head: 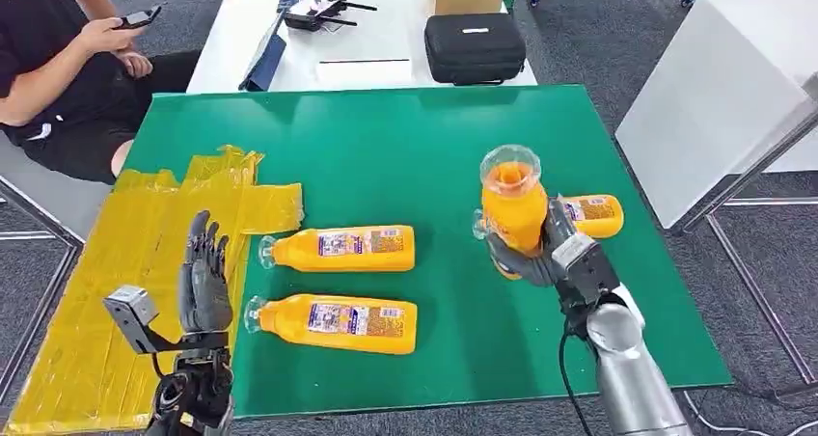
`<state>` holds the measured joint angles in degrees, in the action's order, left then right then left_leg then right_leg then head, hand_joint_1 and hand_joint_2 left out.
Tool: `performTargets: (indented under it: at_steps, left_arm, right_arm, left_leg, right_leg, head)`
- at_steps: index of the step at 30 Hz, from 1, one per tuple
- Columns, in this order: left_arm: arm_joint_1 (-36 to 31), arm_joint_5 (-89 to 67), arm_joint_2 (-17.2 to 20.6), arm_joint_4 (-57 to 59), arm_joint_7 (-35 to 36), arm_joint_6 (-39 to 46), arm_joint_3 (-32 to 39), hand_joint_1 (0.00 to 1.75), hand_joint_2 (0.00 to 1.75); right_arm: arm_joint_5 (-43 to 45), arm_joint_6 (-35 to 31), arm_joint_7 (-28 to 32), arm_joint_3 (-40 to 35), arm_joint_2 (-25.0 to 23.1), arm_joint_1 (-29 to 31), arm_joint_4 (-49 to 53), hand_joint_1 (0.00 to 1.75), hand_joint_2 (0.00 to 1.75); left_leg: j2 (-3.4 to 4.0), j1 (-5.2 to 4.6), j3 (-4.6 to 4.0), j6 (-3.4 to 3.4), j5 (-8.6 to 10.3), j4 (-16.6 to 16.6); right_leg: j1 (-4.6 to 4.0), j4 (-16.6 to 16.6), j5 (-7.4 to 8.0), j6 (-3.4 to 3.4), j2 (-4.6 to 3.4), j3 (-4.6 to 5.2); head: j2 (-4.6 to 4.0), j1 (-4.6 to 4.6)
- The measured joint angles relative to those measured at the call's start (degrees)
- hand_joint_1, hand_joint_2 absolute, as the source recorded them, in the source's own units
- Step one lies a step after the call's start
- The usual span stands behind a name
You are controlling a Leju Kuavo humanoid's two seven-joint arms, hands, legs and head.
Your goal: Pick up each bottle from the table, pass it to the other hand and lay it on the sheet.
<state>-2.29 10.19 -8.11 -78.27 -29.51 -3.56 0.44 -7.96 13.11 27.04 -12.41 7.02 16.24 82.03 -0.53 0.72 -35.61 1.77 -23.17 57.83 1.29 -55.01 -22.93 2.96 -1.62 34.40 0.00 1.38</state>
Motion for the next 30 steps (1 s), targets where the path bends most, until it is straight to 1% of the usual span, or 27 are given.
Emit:
performTargets:
  at_steps: [2,6,10,14,18,21,25,30]
  left_arm:
    - [0.15,0.19,-0.07,-0.21,0.06,0.28,-0.17,0.0,1.75]
    - [-0.32,0.52,-0.24,-0.37,0.44,0.28,-1.18,0.0,1.75]
    - [-1.56,0.72,-0.57,-0.31,0.74,0.42,-2.6,0.0,1.75]
    - [-3.19,1.22,-0.68,0.02,0.92,1.86,-4.24,0.0,1.75]
    - [-5.12,0.68,-1.11,0.61,0.79,4.44,-6.23,0.0,1.75]
    - [-7.48,-0.11,-1.64,1.82,0.57,6.76,-7.41,0.0,1.75]
    - [-9.09,-1.29,-1.81,2.69,-0.22,10.14,-7.93,0.0,1.75]
    - [-9.64,-1.66,-1.79,3.85,-0.98,11.15,-7.89,0.0,1.75]
  right_arm:
    - [1.58,0.11,-1.26,-0.13,-1.0,1.81,0.29,1.75,1.75]
    - [5.16,-0.08,-1.73,-1.18,-2.97,5.87,0.09,1.75,1.75]
    - [6.34,-1.2,-2.1,-3.0,-5.51,10.51,-1.4,1.75,1.75]
    - [6.65,-4.61,-2.3,-5.66,-8.69,16.41,-5.69,1.75,1.75]
    - [8.22,-6.16,-3.46,-9.03,-13.23,22.35,-11.46,1.75,1.75]
    - [9.21,-7.37,-4.14,-11.79,-18.24,26.59,-17.49,1.75,1.75]
    - [10.84,-7.39,-4.24,-14.62,-23.58,28.11,-22.57,1.75,1.75]
    - [12.07,-7.52,-4.22,-16.79,-26.23,28.16,-25.46,1.75,1.75]
  left_leg:
    - [-0.07,-0.01,-0.13,0.0,0.04,0.0]
    - [-0.02,-0.01,-0.21,0.0,0.05,0.0]
    - [-0.02,0.0,-0.23,0.01,0.07,0.0]
    - [0.03,0.0,-0.34,-0.09,0.15,0.0]
    - [0.03,0.01,-0.4,-0.12,0.21,0.0]
    - [0.05,0.01,-0.5,-0.17,0.29,0.0]
    - [-0.01,0.05,-0.5,-0.19,0.3,0.0]
    - [-0.02,0.07,-0.57,-0.19,0.29,0.0]
  right_leg:
    - [0.01,-0.01,0.0,0.02,0.03,0.07]
    - [0.02,-0.02,0.03,0.03,0.0,0.16]
    - [0.02,-0.03,0.08,0.04,0.02,0.19]
    - [0.02,-0.08,0.17,-0.08,-0.02,0.37]
    - [0.01,-0.12,0.18,-0.08,-0.02,0.46]
    - [0.01,-0.21,0.19,-0.09,-0.03,0.6]
    - [-0.05,-0.21,0.18,-0.11,0.0,0.62]
    - [-0.01,-0.21,0.17,-0.12,0.01,0.66]
  head:
    - [0.0,0.09]
    - [0.0,0.04]
    - [0.0,0.04]
    - [0.0,0.04]
    - [0.0,0.07]
    - [0.0,0.04]
    - [0.0,0.07]
    - [0.0,0.02]
